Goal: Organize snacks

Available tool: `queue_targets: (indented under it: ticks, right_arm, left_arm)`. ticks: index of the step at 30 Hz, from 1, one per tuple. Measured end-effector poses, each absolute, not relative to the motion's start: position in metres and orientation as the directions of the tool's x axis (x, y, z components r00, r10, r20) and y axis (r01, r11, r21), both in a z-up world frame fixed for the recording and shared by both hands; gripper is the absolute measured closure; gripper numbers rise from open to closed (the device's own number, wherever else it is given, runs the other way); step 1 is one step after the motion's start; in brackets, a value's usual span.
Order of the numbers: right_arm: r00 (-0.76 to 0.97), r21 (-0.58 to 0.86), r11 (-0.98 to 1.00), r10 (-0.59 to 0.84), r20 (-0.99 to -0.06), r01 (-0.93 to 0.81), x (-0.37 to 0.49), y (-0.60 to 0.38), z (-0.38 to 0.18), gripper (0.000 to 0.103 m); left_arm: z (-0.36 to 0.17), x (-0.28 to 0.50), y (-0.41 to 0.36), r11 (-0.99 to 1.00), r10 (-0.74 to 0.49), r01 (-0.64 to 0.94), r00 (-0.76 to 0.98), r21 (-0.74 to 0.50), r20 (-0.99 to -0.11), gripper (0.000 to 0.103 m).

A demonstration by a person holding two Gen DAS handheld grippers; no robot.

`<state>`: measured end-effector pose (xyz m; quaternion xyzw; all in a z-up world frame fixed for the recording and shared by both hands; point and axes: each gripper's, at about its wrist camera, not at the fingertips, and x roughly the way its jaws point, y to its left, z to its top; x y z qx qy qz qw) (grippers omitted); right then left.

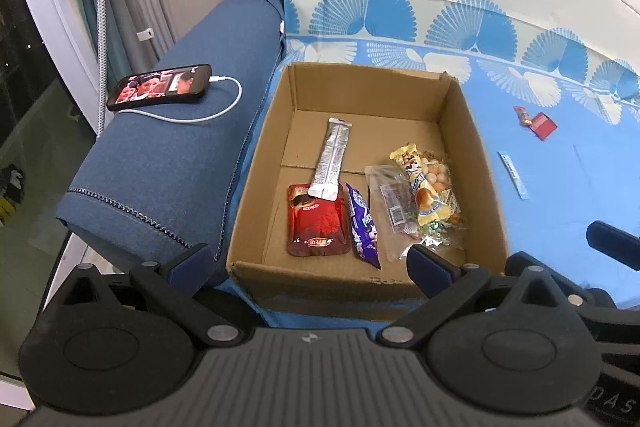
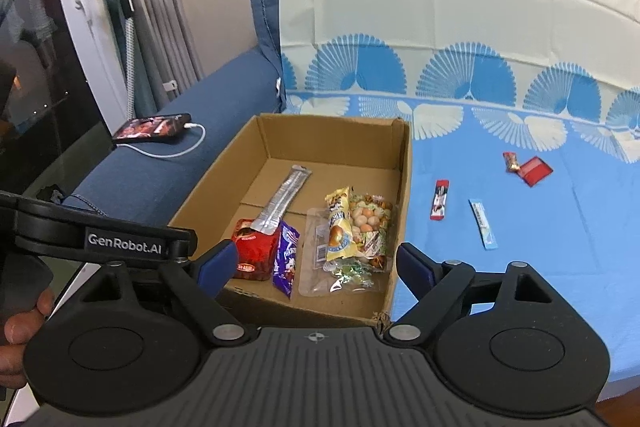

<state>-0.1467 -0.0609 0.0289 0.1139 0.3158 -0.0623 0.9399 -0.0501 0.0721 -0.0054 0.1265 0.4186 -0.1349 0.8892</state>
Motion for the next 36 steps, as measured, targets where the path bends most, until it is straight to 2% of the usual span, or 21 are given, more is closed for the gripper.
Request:
queue_targets:
  ticks: [14,26,36]
  right_arm:
    - [0.822,0.182,0.964,-0.057,-0.566,0.192,-0.172,-0.063,0.038,0.013]
    - [0.813,0.217,0.952,-0.052,-0.580,0.216,-0.174,-0.081,0.027,0.013]
    - [0.796,0.251,0.914,-0.113,-0.595,0.317,-0.183,-0.117,0.018,0.013]
  left_arm:
    - [0.004,-0.072,0.064,0.920,-0.135,0.365,0.639,0.144,-0.757,0.000]
    - [-0.001,-0.070,0.045,0.901,-0.116,0.392,0.628,0.184,-0.769,0.000]
    - [-0.001,-0.061,0.024,0.890,-0.110,0.409,0.622,0.201,-0.776,0.000]
